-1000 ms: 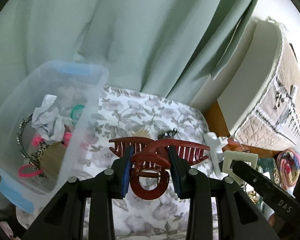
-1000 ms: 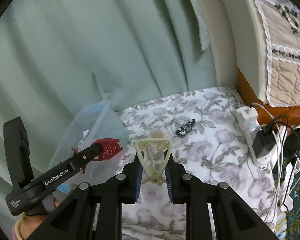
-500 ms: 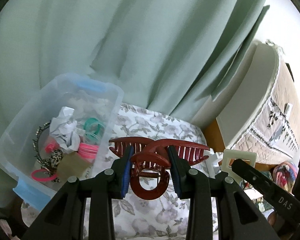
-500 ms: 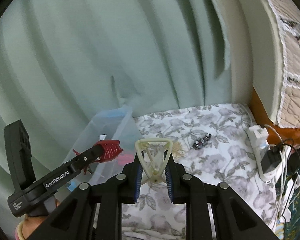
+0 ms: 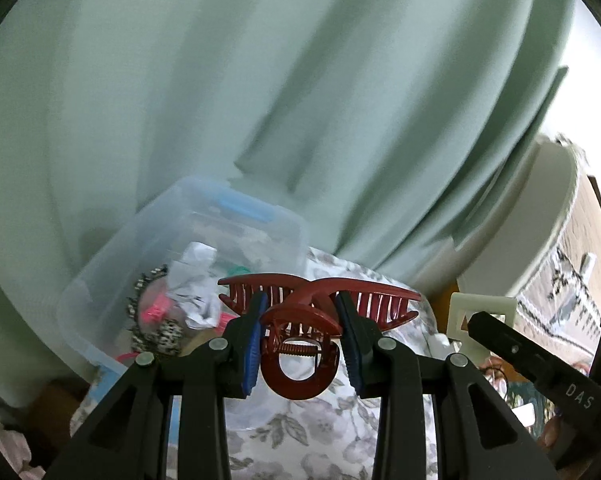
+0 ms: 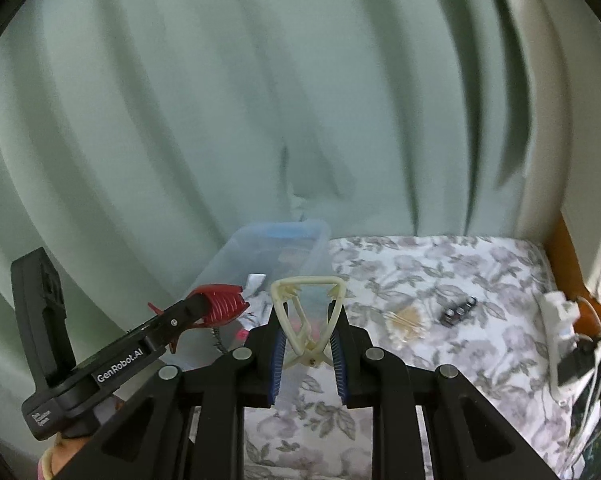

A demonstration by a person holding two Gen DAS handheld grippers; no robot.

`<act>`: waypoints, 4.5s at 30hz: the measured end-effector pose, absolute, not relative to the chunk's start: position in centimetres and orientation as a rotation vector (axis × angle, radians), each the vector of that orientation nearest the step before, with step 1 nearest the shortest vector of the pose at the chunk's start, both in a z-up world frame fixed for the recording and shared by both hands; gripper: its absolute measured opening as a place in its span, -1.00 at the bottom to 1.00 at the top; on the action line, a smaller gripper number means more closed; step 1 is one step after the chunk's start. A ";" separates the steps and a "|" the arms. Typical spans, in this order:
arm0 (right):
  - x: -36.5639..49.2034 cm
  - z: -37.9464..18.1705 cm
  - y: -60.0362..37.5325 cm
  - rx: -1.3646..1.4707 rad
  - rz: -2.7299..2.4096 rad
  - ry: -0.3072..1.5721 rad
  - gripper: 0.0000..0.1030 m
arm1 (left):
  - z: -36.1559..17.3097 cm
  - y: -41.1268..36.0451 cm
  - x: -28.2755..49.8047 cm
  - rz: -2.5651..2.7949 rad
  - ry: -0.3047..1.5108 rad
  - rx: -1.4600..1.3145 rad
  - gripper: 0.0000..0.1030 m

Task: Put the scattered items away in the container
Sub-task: 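Lift the red claw clip and cream clip and carry them over the clear box, then open the left gripper to drop the red claw clip while the right gripper releases the cream clip, then move both open grippers over the cotton swab bag and black toy car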

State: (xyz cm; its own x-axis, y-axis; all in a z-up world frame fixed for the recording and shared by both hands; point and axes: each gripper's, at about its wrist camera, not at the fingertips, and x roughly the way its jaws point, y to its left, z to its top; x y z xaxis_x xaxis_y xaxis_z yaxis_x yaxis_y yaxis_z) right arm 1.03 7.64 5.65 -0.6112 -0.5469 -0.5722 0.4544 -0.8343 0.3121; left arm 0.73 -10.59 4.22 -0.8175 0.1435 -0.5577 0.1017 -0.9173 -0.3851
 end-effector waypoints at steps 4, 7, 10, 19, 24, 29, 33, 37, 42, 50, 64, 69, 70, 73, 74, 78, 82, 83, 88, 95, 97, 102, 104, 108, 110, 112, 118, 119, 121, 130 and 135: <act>0.8 5.9 5.4 0.910 -2.368 -0.145 -0.56 | 4.0 -12.8 1.1 2.934 -0.681 -0.938 -0.30; 0.6 5.8 3.7 0.915 -2.344 -0.118 -0.56 | 3.6 -14.5 1.2 2.954 -0.716 -0.942 -0.30; 0.4 5.6 2.4 0.925 -2.325 -0.094 -0.56 | 3.2 -15.8 1.5 2.974 -0.734 -0.950 -0.30; -0.6 4.2 -1.4 0.973 -2.266 -0.015 -0.56 | 1.6 -18.5 1.2 2.985 -0.792 -1.003 -0.30; -1.3 3.3 -3.0 1.001 -2.238 0.015 -0.56 | 0.5 -19.3 0.7 2.981 -0.815 -1.041 -0.30; -2.0 2.5 -3.9 1.034 -2.218 0.032 -0.56 | -0.4 -19.8 0.0 2.969 -0.824 -1.077 -0.30; -2.5 1.8 -4.6 1.053 -2.209 0.048 -0.56 | -0.9 -19.9 -0.5 2.962 -0.819 -1.099 -0.30; -3.1 1.1 -5.4 1.074 -2.198 0.062 -0.56 | -1.4 -20.0 -0.9 2.956 -0.816 -1.120 -0.30; -3.8 0.4 -6.4 1.092 -2.181 0.082 -0.56 | -1.9 -20.2 -1.4 2.947 -0.811 -1.145 -0.30; -4.8 -0.3 -7.4 1.105 -2.170 0.109 -0.56 | -2.8 -20.5 -2.0 2.944 -0.810 -1.177 -0.30; -6.1 -1.2 -7.9 1.141 -2.167 0.114 -0.54 | -3.0 -21.0 -2.2 2.947 -0.807 -1.224 -0.30; -6.3 -1.4 -7.8 1.149 -2.166 0.120 -0.54 | -2.8 -21.0 -2.0 2.950 -0.808 -1.233 -0.22; -6.3 -1.4 -7.8 1.150 -2.167 0.123 -0.54 | -2.7 -21.0 -2.0 2.951 -0.809 -1.234 -0.13; -6.3 -1.4 -7.7 1.150 -2.169 0.125 -0.31 | -2.6 -20.9 -1.9 2.956 -0.808 -1.234 -0.02; -6.2 -1.4 -7.7 1.147 -2.172 0.124 -0.17 | -2.6 -20.9 -1.9 2.958 -0.806 -1.234 0.00; -6.2 -1.3 -7.2 1.140 -2.180 0.116 -0.14 | -2.6 -20.8 -1.8 2.965 -0.803 -1.234 0.01; -6.1 -1.3 -6.8 1.142 -2.185 0.114 -0.14 | -2.6 -21.0 -1.8 2.965 -0.796 -1.231 0.01; -6.1 -1.3 -6.6 1.142 -2.185 0.113 -0.14 | -2.6 -21.0 -1.9 2.965 -0.795 -1.230 0.01; -5.6 -1.0 -6.2 1.139 -2.188 0.110 -0.14 | -2.5 -21.3 -2.0 2.964 -0.786 -1.226 0.08; -4.9 -0.6 -5.5 1.132 -2.198 0.107 -0.13 | -2.0 -21.1 -1.6 2.973 -0.758 -1.213 0.18; -4.6 -0.5 -5.2 1.129 -2.202 0.103 -0.10 | -1.8 -20.8 -1.5 2.989 -0.730 -1.218 0.32; -3.8 -0.2 -4.4 1.121 -2.216 0.091 -0.09 | -1.2 -20.2 -1.0 3.008 -0.691 -1.198 0.41; -3.5 -0.1 -4.0 1.117 -2.222 0.087 -0.08 | -0.9 -19.9 -0.8 3.015 -0.674 -1.182 0.50; -2.9 0.2 -3.3 1.110 -2.233 0.078 -0.05 | -0.2 -19.4 -0.4 3.032 -0.636 -1.163 0.60; -2.6 0.3 -2.9 1.107 -2.240 0.064 0.00 | 0.1 -19.2 -0.1 3.035 -0.625 -1.151 0.61; -2.4 0.4 -2.4 1.101 -2.246 0.050 0.04 | 0.4 -18.8 0.0 3.041 -0.609 -1.134 0.62; -1.6 0.9 -1.1 1.078 -2.253 0.019 0.13 | 1.3 -17.4 0.2 3.064 -0.566 -1.089 0.82; -1.5 1.0 -0.8 1.074 -2.255 0.013 0.15 | 1.5 -17.1 0.2 3.067 -0.555 -1.081 0.82; -1.2 1.2 -0.2 1.063 -2.259 0.000 0.19 | 1.9 -16.5 0.3 3.074 -0.531 -1.068 0.83; -0.5 1.8 3.1 1.026 -2.289 -0.089 0.54 | 3.5 -13.3 0.4 3.087 -0.418 -1.016 0.84; -0.6 2.0 5.7 1.008 -2.311 -0.155 0.77 | 4.4 -11.2 0.5 3.077 -0.352 -0.989 0.84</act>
State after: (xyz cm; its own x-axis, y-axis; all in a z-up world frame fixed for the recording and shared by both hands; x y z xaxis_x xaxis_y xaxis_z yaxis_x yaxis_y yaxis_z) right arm -0.56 5.69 2.03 -0.5271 -0.5729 -0.6276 0.4840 -0.8095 0.3324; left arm 0.52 -11.18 4.41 -0.8096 -0.0378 -0.5857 0.1691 -0.9706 -0.1711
